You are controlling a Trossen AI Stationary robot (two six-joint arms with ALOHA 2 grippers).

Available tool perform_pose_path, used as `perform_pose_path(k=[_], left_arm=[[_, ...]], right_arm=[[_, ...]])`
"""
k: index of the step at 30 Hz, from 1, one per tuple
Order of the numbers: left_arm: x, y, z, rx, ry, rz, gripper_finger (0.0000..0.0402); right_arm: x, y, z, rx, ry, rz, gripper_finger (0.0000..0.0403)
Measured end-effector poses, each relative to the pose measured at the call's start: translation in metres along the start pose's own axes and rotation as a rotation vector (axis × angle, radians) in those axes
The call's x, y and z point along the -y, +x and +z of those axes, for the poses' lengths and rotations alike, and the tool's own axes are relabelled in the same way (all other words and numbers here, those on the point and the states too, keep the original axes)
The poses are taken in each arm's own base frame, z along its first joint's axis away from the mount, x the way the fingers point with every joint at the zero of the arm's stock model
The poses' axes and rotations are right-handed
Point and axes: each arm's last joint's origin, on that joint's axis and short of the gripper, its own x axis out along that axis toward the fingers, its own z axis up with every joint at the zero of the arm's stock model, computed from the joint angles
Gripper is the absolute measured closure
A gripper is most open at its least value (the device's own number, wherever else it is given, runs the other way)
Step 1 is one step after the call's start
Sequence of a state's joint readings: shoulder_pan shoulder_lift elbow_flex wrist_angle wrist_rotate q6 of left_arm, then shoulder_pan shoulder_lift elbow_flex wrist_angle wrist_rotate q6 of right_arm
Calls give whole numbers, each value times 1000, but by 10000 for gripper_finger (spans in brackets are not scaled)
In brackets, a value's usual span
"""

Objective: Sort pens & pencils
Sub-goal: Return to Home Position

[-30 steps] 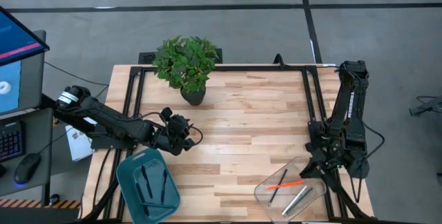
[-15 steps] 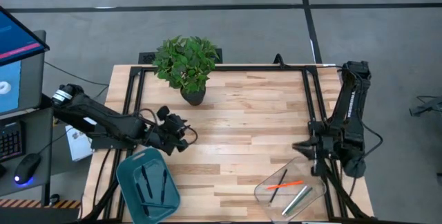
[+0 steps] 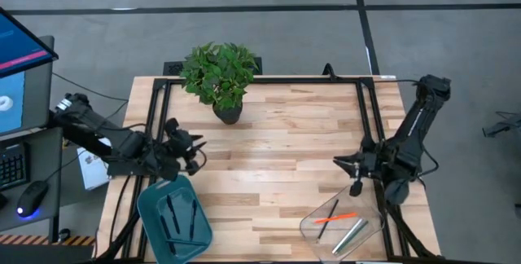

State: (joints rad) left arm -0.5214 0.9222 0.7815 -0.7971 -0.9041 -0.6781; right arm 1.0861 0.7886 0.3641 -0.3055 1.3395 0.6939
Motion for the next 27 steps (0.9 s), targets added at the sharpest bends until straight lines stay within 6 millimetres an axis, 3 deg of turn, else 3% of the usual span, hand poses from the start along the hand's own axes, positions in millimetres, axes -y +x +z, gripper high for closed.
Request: perform_pose_path(k=[6,17,22,27], left_arm=[[3,-9,-2,65,112,16,303],[-25,-23,-4,148,25,120,303],[-28,-24,-1,188,49,153,303],[-23,-24,2,208,34,138,303]], right_arm=[[18,9,3,-20,-60,-92,337],[59,4,16,-56,-25,-90,337],[66,-2,29,-21,24,58,337],[57,-5,46,202,-53,373,337]])
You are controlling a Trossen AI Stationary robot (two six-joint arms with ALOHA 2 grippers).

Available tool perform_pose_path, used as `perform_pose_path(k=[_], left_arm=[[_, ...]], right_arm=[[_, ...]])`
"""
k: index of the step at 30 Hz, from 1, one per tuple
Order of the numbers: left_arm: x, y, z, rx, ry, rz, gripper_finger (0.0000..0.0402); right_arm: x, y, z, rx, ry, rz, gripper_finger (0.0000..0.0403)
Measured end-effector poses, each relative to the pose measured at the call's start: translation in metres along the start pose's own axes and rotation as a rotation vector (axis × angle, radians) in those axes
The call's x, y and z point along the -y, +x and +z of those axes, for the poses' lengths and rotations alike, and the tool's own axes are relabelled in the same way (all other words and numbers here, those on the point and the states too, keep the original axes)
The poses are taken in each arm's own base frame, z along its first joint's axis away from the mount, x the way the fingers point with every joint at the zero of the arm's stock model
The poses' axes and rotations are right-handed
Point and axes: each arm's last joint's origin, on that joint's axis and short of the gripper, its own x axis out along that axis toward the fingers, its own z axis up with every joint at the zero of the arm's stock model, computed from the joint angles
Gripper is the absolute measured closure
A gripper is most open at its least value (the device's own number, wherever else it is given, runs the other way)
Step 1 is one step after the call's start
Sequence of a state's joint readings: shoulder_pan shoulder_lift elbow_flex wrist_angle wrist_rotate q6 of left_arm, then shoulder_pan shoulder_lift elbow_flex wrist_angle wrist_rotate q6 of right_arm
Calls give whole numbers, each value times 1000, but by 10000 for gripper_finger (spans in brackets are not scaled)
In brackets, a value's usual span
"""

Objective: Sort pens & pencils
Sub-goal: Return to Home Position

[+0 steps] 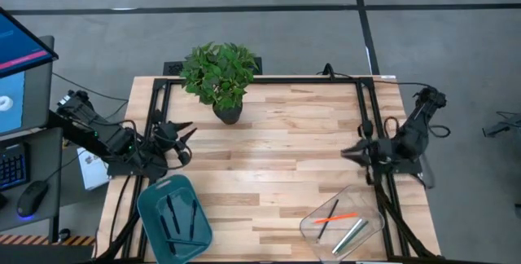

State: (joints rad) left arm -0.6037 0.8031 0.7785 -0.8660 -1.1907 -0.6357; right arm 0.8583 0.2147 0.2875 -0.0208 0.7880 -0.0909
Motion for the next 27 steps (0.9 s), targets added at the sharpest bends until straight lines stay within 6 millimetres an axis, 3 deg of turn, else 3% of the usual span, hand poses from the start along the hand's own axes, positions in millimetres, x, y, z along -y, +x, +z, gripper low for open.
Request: perform_pose_path(k=[5,10,16,22,27], left_arm=[[18,8,-12,25,44,-93,303],[31,15,-31,92,74,-284,303],[20,13,-38,243,-8,-462,303],[12,11,-55,356,-11,-715,303],[4,12,-66,388,-38,-733,303]], right_arm=[[-6,2,-5,242,-186,304,337],[0,2,-14,239,-116,353,337],[5,-2,-13,270,-43,484,337],[6,-1,-21,183,11,538,337],[7,0,-21,189,-3,529,337]])
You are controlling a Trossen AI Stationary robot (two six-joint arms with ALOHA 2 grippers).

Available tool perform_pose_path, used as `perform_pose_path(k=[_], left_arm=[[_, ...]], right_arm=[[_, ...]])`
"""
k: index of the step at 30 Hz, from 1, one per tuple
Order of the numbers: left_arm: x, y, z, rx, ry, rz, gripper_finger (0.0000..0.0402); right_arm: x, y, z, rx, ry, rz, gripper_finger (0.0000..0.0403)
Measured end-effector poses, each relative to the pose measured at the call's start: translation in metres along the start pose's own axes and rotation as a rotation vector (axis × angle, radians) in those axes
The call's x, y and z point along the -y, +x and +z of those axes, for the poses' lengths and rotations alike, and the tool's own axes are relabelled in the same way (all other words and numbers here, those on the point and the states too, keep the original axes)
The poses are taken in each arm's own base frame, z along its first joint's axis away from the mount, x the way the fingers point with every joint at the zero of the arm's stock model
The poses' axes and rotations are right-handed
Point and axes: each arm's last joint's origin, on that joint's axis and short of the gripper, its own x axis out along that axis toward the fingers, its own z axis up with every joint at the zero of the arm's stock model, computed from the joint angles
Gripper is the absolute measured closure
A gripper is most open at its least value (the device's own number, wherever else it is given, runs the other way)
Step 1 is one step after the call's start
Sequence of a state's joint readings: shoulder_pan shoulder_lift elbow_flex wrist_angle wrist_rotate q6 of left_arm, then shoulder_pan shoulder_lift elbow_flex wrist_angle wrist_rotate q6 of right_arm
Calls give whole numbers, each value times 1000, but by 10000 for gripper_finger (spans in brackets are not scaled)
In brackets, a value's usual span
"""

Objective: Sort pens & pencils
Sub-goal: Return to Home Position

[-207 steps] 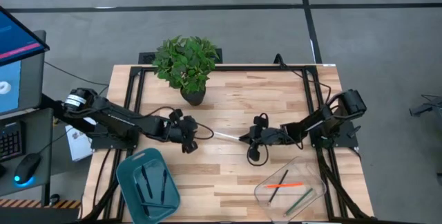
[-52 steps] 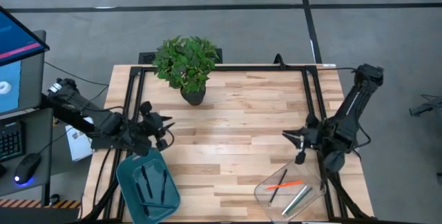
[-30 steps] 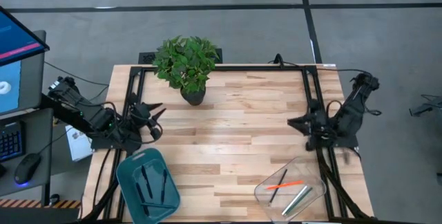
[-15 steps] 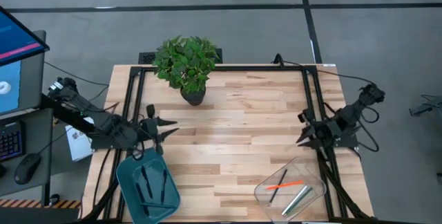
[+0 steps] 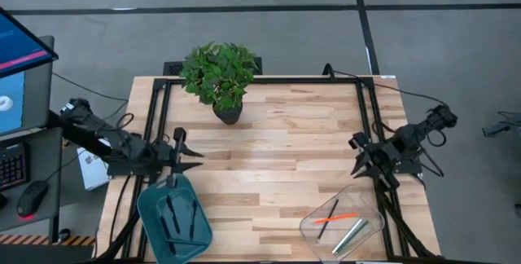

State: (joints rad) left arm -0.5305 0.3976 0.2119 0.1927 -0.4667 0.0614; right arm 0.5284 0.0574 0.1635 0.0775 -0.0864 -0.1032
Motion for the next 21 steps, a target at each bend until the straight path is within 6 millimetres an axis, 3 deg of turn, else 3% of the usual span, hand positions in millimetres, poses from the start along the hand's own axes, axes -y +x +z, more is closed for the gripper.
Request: perform_pose_path(k=[11,21], left_arm=[[-17,-14,6,104,24,6,303],[-22,-15,-16,78,-20,-2,303]], right_arm=[[14,-2,-6,-68,10,-149,337],[20,-6,-9,-96,45,-115,337]])
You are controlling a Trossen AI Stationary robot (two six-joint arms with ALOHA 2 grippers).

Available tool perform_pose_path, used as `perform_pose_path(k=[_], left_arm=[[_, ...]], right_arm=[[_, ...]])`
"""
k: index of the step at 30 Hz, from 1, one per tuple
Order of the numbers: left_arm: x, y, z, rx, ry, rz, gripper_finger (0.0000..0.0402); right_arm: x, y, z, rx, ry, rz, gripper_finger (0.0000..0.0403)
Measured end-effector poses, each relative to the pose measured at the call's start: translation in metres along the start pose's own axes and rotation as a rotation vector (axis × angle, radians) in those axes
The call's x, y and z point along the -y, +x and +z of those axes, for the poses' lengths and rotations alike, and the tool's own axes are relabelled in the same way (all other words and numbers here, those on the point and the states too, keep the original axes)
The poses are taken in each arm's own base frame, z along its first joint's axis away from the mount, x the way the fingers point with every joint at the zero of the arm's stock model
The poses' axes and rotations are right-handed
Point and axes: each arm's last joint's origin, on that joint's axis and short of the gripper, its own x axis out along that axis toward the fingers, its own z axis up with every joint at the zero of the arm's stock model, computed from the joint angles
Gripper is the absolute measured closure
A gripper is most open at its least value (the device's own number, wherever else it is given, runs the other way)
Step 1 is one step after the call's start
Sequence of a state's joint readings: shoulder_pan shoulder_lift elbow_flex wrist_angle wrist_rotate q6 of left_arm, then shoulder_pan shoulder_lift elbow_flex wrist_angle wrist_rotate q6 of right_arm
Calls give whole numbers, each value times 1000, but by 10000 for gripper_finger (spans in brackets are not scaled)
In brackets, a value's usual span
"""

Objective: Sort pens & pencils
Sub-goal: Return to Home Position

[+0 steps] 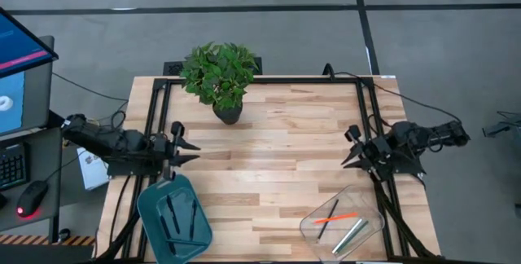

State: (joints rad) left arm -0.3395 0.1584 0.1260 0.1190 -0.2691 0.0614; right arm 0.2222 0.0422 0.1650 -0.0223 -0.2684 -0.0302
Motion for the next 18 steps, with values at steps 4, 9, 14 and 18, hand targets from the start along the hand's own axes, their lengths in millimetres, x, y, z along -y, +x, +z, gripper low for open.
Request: perform_pose_path(k=[4,9,14,18], left_arm=[[0,-1,-13,-1,-18,6,303],[0,-3,-18,41,-29,7,303],[0,-4,-25,51,-31,8,303],[-1,-5,-24,55,-34,7,303]], right_arm=[[1,-1,-3,5,2,-8,337],[0,-1,-13,10,3,-8,337],[1,2,-25,7,20,-8,337],[1,4,-33,26,15,-10,337]])
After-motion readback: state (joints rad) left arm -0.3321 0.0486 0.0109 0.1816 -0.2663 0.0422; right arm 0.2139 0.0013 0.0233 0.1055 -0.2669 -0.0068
